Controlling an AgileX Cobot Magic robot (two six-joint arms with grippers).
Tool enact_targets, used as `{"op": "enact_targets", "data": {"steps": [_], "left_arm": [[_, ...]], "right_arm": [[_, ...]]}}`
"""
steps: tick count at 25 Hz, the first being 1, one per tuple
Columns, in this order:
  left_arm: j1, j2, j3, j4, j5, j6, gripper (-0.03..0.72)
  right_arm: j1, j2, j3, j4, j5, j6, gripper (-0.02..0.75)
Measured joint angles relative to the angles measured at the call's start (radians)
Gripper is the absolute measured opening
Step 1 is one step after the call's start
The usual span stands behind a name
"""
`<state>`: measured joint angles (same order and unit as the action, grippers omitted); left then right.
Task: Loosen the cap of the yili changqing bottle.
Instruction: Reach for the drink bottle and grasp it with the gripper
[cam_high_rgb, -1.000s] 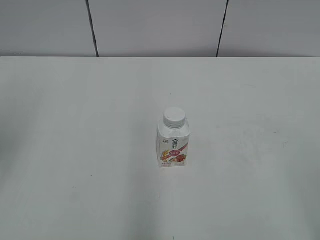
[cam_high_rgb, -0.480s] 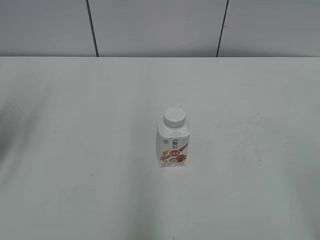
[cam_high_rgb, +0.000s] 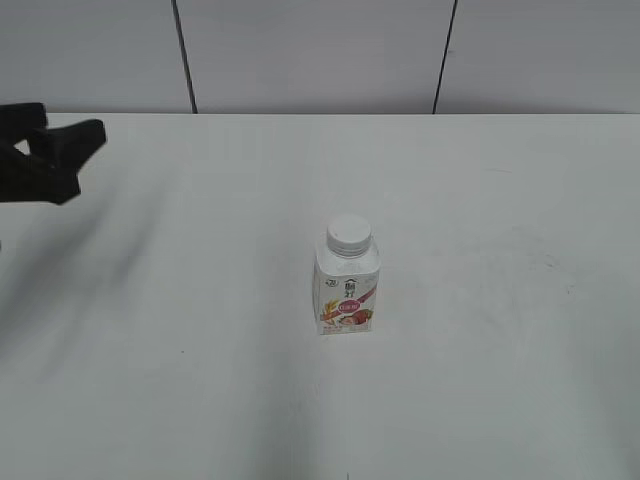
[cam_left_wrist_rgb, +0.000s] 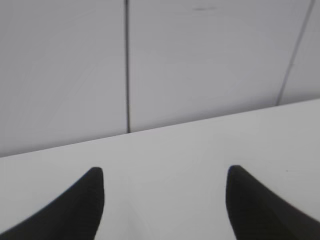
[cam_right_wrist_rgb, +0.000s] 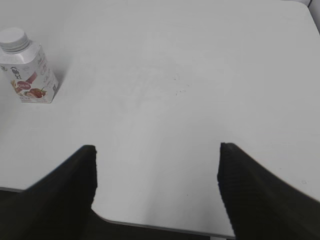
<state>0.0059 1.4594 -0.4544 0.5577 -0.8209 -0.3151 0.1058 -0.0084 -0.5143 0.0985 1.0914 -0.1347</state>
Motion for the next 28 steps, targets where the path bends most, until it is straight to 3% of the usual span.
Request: {"op": "enact_targets", "data": {"steps": [6, 10, 17, 28], "left_arm": [[0.000, 0.200, -0.001, 0.305, -0.234, -0.014, 0.470], [0.000, 0.335, -0.001, 0.452, -0.345, 0.014, 0.472], [-0.014, 0.502, -0.027, 0.564, -0.376, 0.062, 0.545], [-0.170, 0.581, -0.156, 0.598, -0.383, 0.040, 0.565]], "right_arm": [[0.000, 0.000, 0.000, 0.000, 0.000, 0.000, 0.592], [0.000, 0.000, 0.000, 0.000, 0.000, 0.000, 0.592], [0.000, 0.000, 0.000, 0.000, 0.000, 0.000, 0.592], [0.000, 0.000, 0.000, 0.000, 0.000, 0.000, 0.592]]}}
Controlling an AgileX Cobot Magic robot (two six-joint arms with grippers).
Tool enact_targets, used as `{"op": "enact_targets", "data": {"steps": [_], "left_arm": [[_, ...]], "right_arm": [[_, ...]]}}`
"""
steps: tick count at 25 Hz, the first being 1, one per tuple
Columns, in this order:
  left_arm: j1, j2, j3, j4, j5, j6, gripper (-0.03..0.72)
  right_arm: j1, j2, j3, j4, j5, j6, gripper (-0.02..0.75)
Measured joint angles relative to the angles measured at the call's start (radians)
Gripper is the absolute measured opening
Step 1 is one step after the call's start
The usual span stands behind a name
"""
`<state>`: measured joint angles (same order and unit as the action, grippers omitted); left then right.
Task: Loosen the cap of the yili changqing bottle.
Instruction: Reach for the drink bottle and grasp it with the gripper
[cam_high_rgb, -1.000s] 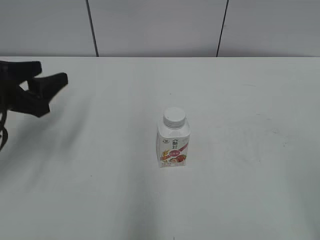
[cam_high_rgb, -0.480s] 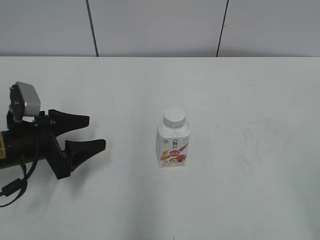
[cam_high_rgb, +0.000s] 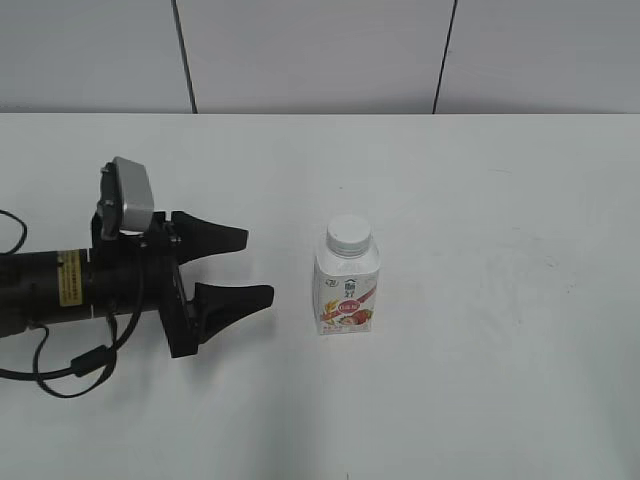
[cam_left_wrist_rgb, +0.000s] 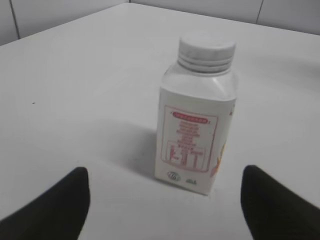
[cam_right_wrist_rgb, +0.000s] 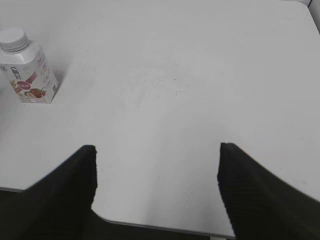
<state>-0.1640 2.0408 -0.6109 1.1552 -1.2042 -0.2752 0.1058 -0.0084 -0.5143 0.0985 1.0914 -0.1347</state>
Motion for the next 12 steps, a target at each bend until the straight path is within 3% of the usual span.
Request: {"op": "enact_targets", "data": {"steps": [12], "left_arm": [[-0.135, 0.011, -0.168, 0.078, 0.077, -0.124, 0.565]], "right_arm": [[0.000, 0.000, 0.000, 0.000, 0.000, 0.000, 0.592]]}}
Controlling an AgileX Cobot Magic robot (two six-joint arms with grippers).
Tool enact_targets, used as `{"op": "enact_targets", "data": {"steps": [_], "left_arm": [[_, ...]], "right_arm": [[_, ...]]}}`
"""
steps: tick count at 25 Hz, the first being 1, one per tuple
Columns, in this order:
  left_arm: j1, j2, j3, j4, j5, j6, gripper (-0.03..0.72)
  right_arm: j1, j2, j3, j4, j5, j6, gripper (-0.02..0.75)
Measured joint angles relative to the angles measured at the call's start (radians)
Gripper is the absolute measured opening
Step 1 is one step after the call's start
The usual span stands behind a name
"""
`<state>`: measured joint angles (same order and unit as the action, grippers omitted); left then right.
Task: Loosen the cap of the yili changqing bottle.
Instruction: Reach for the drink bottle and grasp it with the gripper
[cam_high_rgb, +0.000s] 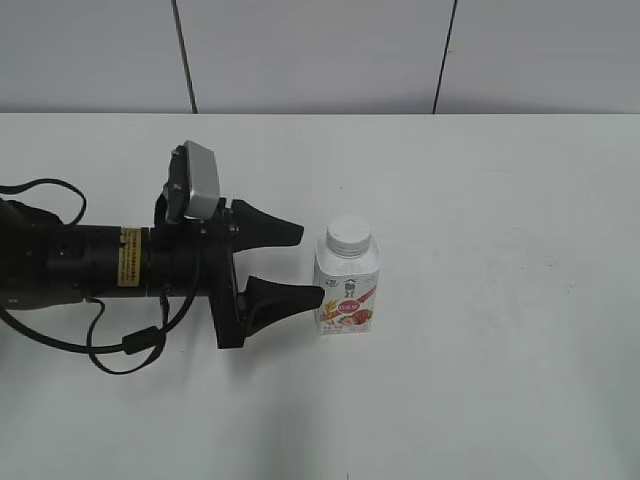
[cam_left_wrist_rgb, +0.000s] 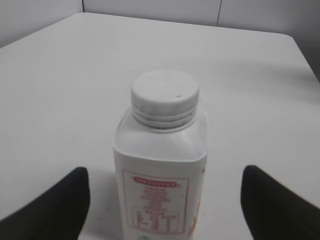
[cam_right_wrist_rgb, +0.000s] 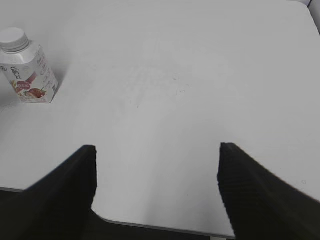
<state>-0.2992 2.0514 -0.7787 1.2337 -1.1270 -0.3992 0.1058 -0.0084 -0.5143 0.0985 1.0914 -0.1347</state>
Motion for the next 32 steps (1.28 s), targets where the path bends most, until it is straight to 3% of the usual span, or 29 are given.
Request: {"op": "enact_targets", "data": {"steps": [21, 28, 32], "left_arm": [[-0.053, 0.089, -0.090, -0.015, 0.017, -0.008, 0.564], [-0.056, 0.089, -0.092, -0.029, 0.021, -0.008, 0.416], [-0.056, 0.090, -0.093, -0.030, 0.021, -0.008, 0.409]], "right_arm": [[0.000, 0.000, 0.000, 0.000, 0.000, 0.000, 0.592], [0.000, 0.000, 0.000, 0.000, 0.000, 0.000, 0.592], [0.000, 0.000, 0.000, 0.000, 0.000, 0.000, 0.592]]}}
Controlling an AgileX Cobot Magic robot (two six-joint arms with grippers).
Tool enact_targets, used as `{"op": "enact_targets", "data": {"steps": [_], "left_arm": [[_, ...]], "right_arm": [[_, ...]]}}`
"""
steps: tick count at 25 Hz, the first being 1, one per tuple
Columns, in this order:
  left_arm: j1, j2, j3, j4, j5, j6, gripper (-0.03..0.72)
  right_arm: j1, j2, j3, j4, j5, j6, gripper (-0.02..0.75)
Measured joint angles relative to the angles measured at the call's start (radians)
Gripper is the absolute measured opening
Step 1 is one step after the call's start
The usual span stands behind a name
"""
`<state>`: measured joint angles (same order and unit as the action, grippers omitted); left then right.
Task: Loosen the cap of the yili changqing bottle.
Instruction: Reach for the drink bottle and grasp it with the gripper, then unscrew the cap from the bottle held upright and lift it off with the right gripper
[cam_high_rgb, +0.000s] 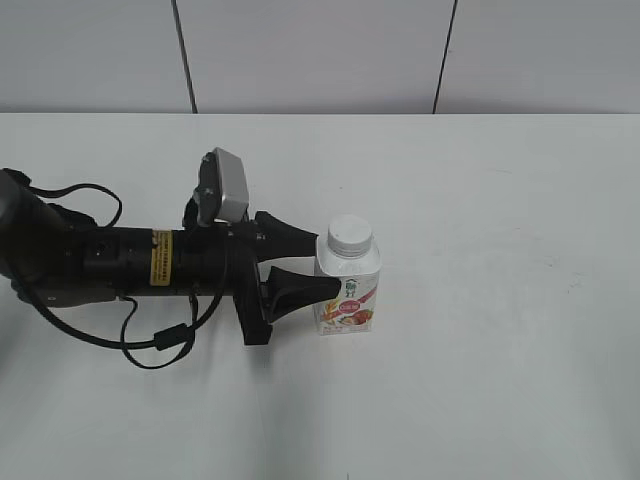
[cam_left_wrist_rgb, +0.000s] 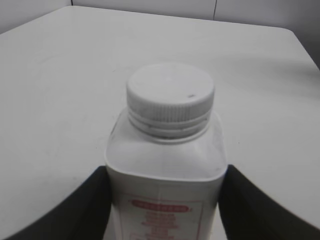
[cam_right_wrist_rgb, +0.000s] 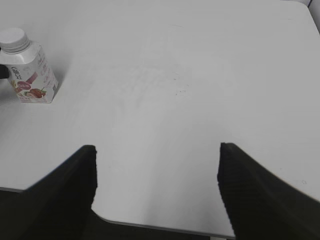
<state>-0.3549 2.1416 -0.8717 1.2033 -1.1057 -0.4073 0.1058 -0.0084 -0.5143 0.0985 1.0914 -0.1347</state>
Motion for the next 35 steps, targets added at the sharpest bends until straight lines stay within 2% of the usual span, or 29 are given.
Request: {"op": "enact_targets", "data": {"steps": [22, 28, 35], "left_arm": [[0.000, 0.002, -0.001, 0.000, -0.001, 0.000, 0.405], [0.000, 0.002, -0.001, 0.000, 0.000, 0.000, 0.405], [0.000, 0.002, -0.002, 0.000, 0.004, 0.000, 0.403]], "right_arm": [[0.000, 0.012, 0.001, 0.007, 0.000, 0.003, 0.592], [0.000, 0.180, -0.009, 0.007, -0.001, 0.003, 0.592], [0.000, 0.482, -0.083, 0.013, 0.010, 0.046, 0.585]]}}
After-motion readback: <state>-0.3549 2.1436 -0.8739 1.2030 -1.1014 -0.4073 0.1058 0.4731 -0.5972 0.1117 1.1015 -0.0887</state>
